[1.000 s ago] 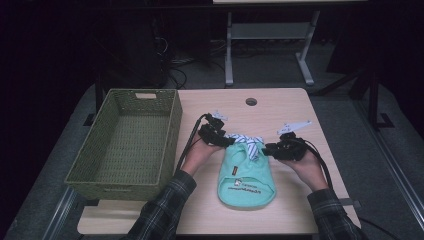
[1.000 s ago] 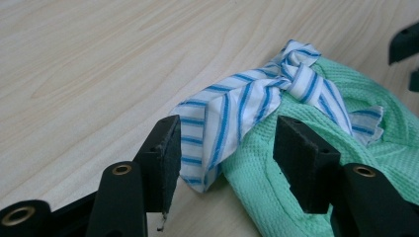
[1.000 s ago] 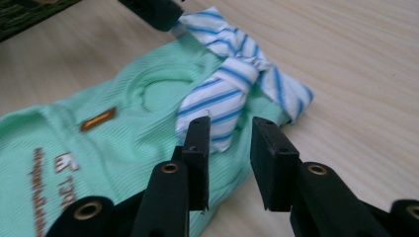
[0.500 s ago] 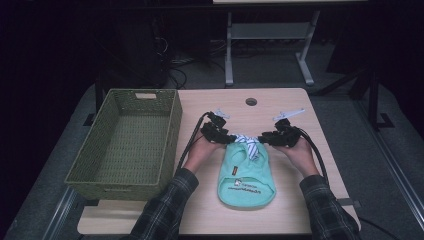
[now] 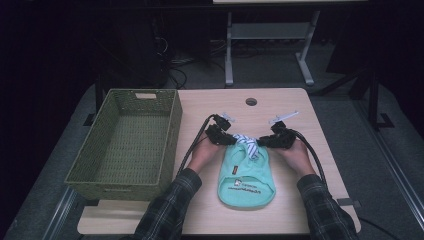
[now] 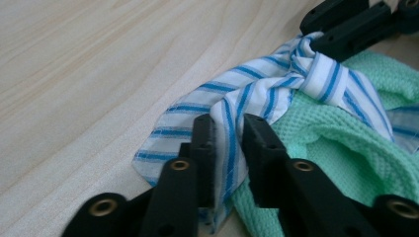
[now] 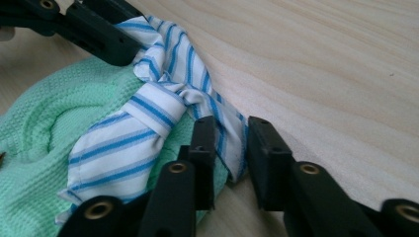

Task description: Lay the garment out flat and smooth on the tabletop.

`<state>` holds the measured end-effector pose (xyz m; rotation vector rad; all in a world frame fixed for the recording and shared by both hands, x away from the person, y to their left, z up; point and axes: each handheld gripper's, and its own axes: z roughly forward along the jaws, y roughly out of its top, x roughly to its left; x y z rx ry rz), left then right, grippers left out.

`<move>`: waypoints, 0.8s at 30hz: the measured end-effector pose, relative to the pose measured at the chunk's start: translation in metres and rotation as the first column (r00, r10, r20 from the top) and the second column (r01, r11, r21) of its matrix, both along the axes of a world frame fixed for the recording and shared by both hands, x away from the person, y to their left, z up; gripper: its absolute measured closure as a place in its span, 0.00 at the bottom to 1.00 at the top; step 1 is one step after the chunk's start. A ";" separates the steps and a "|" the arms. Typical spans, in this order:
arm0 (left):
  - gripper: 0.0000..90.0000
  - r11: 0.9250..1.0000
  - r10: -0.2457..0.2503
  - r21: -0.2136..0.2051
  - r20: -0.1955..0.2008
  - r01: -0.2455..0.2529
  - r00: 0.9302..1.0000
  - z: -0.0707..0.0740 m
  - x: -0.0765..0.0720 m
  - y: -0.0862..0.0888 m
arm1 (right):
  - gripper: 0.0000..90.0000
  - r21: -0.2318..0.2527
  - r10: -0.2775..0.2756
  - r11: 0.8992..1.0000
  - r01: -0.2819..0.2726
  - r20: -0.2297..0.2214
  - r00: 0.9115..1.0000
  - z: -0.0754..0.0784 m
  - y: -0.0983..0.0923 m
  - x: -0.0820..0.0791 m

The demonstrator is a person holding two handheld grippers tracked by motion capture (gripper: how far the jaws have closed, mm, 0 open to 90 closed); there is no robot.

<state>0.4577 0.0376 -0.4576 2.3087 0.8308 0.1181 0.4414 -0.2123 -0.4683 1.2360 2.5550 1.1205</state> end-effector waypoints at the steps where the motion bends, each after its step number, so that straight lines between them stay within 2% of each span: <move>1: 0.88 1.000 -0.003 0.002 0.000 0.003 1.000 0.000 0.000 0.000 | 0.87 -0.003 -0.002 1.000 0.002 -0.003 1.000 0.000 0.000 -0.001; 3: 0.93 1.000 -0.002 -0.006 -0.002 0.002 1.000 0.000 0.000 0.000 | 0.90 -0.008 0.003 1.000 -0.003 0.000 1.000 0.000 0.001 -0.001; 6: 0.94 1.000 -0.001 -0.016 -0.001 0.001 1.000 0.001 -0.001 0.000 | 0.92 -0.012 0.002 1.000 -0.002 0.004 1.000 0.000 0.001 -0.002; 9: 0.94 0.999 0.004 -0.051 0.001 -0.004 1.000 0.006 -0.002 0.003 | 0.93 -0.025 -0.001 1.000 0.001 0.006 1.000 0.003 0.002 -0.003; 11: 0.94 0.997 0.008 -0.077 0.010 -0.007 1.000 0.012 -0.003 0.005 | 0.94 -0.031 0.006 1.000 -0.005 0.024 1.000 0.007 0.000 -0.004; 16: 0.94 0.994 0.002 -0.111 0.058 0.004 0.998 0.032 -0.006 0.007 | 0.94 -0.015 -0.011 1.000 0.012 0.084 0.996 0.026 -0.003 -0.008; 19: 0.94 0.992 -0.001 -0.129 0.092 0.013 0.996 0.047 -0.008 0.008 | 0.94 0.009 -0.027 1.000 0.026 0.138 0.990 0.041 -0.007 -0.012; 21: 0.94 0.991 -0.007 -0.133 0.120 0.024 0.993 0.056 -0.010 0.008 | 0.94 0.009 -0.020 1.000 0.019 0.139 0.990 0.048 -0.009 -0.011; 24: 0.94 0.989 -0.008 -0.146 0.158 0.031 0.987 0.069 -0.012 0.008 | 0.94 0.009 -0.019 1.000 0.018 0.193 0.981 0.064 -0.011 -0.013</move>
